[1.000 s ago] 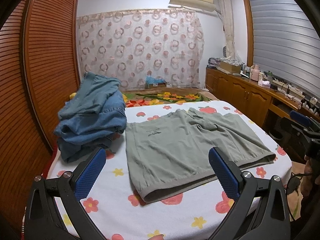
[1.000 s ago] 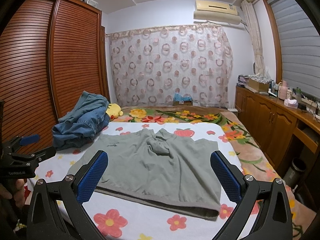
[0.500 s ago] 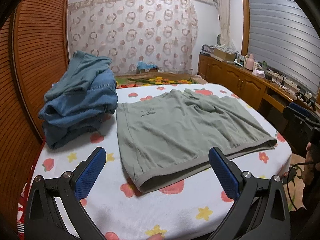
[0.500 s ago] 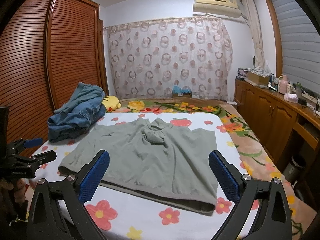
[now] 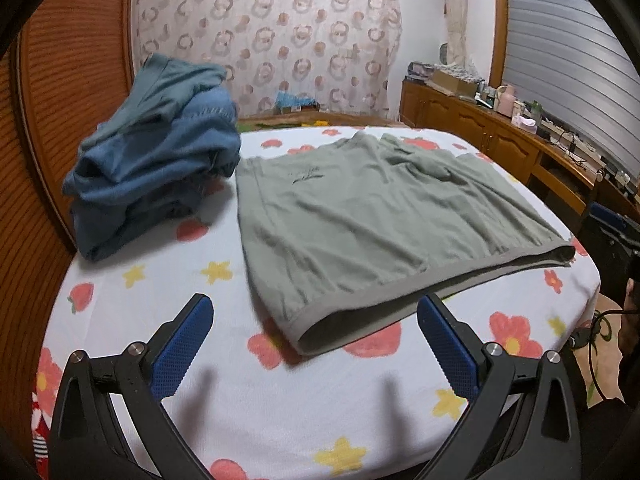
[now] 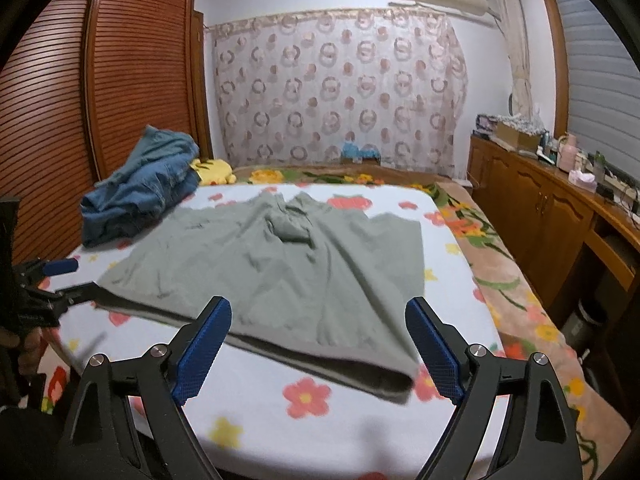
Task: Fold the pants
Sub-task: 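Move the left tool to the shorts' waistband and close on it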
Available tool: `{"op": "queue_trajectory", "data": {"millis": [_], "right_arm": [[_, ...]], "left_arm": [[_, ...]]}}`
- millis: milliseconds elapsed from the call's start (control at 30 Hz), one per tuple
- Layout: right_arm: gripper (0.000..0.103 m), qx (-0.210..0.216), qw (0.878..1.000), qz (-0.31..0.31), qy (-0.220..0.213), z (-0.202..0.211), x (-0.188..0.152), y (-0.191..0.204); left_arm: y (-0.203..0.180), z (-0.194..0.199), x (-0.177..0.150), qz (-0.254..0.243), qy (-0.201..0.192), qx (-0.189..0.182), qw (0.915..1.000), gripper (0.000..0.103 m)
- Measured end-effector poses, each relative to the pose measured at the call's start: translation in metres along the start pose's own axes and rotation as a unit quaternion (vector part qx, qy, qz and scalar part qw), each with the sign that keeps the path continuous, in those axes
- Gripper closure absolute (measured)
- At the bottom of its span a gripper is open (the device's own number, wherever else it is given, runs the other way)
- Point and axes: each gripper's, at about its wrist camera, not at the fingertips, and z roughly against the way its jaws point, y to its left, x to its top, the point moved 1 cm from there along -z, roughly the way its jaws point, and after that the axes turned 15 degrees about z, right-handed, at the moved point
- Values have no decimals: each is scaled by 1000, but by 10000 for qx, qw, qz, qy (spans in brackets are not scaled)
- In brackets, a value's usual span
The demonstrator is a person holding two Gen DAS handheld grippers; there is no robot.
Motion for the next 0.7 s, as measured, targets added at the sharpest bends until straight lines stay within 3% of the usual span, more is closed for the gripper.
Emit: {"op": "queue_trajectory", "data": {"millis": [200,400,500,567,700], "right_arm": [[13,-132,9992,-66,363,4,-12,-12],[14,-235,9975,-208,626,12,-16,-19],[21,-209,9971,-241,697,14,-11,-16],[25,-170,9969,-240,725,14,-7,-12],[25,-113,9967,-245,762,16,-4,-7]], "left_arm": [[11,-5,-5,91,101,44,9999,7],[18,-12,-8,136,254,77,9996,20],[19,-13,-9,159,295,36,9994,28],[20,-15,-10,181,325,-17,9993,39],[21,-16,-9,222,359,-109,9990,51]]}}
